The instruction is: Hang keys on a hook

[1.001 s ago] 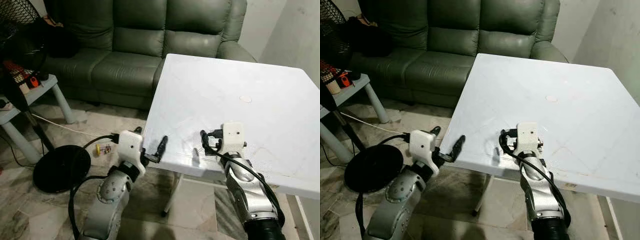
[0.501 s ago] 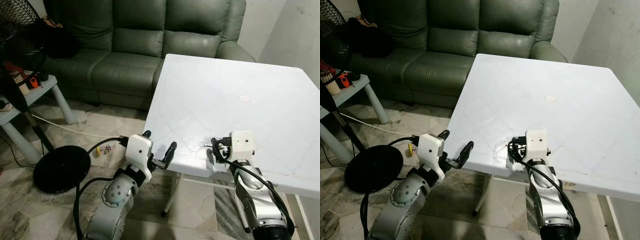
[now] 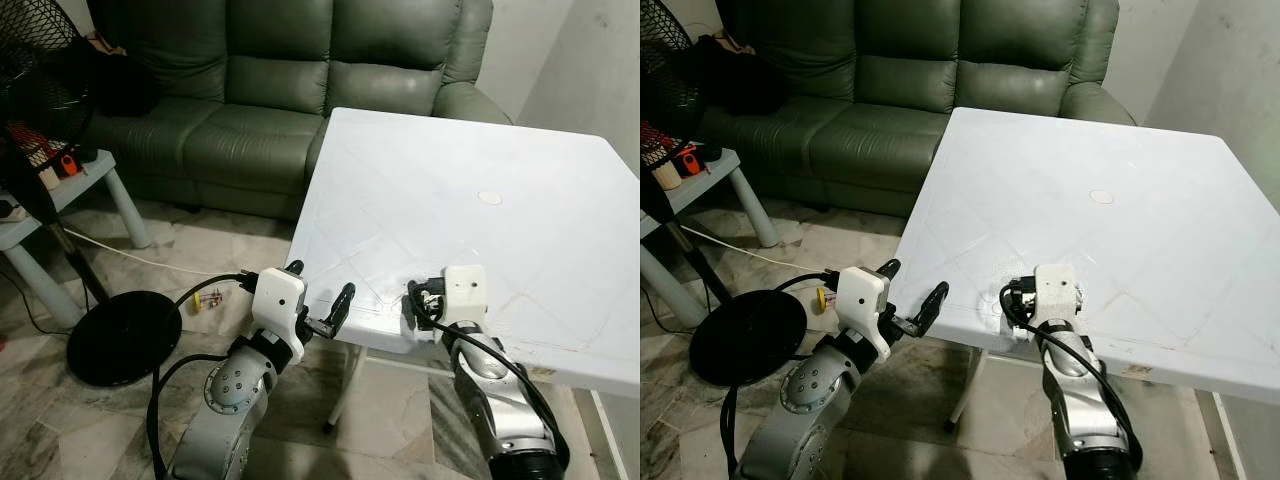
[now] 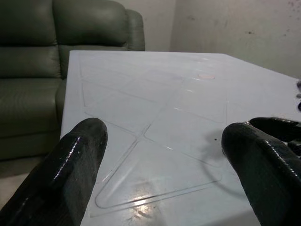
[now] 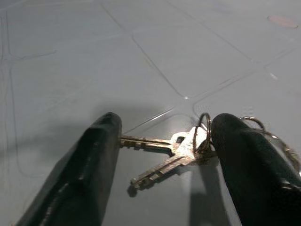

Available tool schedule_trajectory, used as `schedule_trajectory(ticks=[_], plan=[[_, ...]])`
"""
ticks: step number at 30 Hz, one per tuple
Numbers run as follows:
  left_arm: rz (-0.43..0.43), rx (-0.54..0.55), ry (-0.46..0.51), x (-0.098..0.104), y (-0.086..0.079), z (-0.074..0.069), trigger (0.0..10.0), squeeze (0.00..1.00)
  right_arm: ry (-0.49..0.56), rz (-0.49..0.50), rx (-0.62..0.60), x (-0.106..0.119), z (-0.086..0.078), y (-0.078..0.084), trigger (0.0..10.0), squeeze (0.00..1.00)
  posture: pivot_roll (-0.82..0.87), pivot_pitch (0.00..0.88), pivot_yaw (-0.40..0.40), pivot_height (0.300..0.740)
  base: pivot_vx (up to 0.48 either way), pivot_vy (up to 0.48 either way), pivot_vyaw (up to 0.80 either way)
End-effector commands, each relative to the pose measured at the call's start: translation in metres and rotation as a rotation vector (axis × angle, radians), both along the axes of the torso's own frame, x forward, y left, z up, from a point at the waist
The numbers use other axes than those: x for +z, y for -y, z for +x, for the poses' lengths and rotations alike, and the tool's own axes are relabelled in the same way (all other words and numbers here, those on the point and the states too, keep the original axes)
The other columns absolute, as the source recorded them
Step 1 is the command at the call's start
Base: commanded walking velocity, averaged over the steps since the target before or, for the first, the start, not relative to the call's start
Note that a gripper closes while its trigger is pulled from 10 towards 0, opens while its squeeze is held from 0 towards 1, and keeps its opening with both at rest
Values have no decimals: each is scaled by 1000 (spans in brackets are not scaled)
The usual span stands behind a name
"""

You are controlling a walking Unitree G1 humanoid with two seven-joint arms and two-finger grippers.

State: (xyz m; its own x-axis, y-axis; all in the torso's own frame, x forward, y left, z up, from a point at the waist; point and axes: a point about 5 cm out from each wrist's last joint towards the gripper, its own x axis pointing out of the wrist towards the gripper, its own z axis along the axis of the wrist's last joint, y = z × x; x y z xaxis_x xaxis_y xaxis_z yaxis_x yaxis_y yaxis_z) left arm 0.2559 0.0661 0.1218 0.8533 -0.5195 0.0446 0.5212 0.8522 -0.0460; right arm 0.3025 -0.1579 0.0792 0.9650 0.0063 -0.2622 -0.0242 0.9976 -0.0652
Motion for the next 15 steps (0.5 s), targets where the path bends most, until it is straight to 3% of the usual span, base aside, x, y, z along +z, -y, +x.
schedule_trajectory(ticks=[1, 5, 6, 7, 8, 11, 15], plan=[[3, -5, 13, 4, 2, -2, 10000, 0, -8, -4, -10, 1, 3, 1, 4118, 0, 48, 13, -50, 715, 0, 0, 0], [2, -2, 12, 4, 2, -2, 10000, 0, -9, -3, -17, 1, 7, 1, 3647, 0, 52, 16, -52, 715, 0, 0, 0], [2, 0, 11, 4, 2, -3, 10000, 0, -9, -2, -23, 2, 8, 2, 2157, 0, 52, 16, -53, 715, 0, 0, 0], [2, 1, 10, 4, 2, -3, 10000, 0, -9, -2, -29, 2, 9, 2, 2157, 0, 53, 17, -54, 715, 0, 0, 0], [2, 2, 10, 4, 2, -3, 10000, 0, -8, -3, -34, 2, 10, 3, 2863, 0, 54, 17, -56, 715, 0, 0, 0], [0, 5, 8, 4, 1, -4, 10000, 0, -6, -6, -44, 3, 12, 5, 2078, 0, 54, 17, -57, 715, 0, 0, 0], [-5, 6, 4, 5, 2, -5, 10000, 0, 3, -15, -68, 3, 13, 11, 2549, 0, 53, 17, -57, 715, 0, 0, 0]])
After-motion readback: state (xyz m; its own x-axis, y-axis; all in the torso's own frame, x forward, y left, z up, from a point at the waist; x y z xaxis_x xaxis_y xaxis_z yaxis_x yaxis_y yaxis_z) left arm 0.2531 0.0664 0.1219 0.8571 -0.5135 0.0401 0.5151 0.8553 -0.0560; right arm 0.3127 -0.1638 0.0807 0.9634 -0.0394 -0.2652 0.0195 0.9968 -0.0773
